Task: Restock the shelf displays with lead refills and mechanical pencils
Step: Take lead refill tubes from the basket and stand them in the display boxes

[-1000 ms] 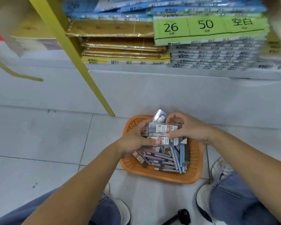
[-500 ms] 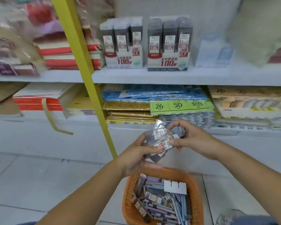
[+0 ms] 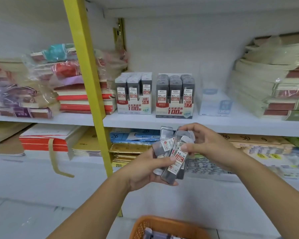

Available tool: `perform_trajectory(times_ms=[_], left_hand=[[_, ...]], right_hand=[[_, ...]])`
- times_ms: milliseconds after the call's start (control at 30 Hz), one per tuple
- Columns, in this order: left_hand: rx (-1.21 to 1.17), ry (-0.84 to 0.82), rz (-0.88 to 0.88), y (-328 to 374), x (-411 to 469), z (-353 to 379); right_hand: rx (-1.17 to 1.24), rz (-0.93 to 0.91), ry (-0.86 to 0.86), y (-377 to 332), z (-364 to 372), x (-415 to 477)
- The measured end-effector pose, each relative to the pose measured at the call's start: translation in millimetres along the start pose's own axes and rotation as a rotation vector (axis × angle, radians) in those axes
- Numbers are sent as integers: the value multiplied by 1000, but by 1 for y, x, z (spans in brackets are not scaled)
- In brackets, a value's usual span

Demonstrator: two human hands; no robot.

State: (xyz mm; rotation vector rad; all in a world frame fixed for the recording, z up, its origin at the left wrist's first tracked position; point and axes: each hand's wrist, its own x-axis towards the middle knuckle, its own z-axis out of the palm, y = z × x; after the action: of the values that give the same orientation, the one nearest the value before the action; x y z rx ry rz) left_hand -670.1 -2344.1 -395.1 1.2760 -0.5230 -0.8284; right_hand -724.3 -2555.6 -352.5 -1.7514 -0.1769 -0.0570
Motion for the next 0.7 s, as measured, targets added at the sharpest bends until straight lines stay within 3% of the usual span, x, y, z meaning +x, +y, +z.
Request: perform_trajectory(times_ms=[333, 533, 700], left_hand=[[14, 144, 18, 3, 7, 0], [-112, 89, 70, 4, 7, 9], [-79, 143, 105, 0, 6, 4]], right_hand=[[-28, -78, 154, -1, 12, 5], [-17, -117, 240, 0, 12, 4], [98, -145, 343, -4, 11, 8]])
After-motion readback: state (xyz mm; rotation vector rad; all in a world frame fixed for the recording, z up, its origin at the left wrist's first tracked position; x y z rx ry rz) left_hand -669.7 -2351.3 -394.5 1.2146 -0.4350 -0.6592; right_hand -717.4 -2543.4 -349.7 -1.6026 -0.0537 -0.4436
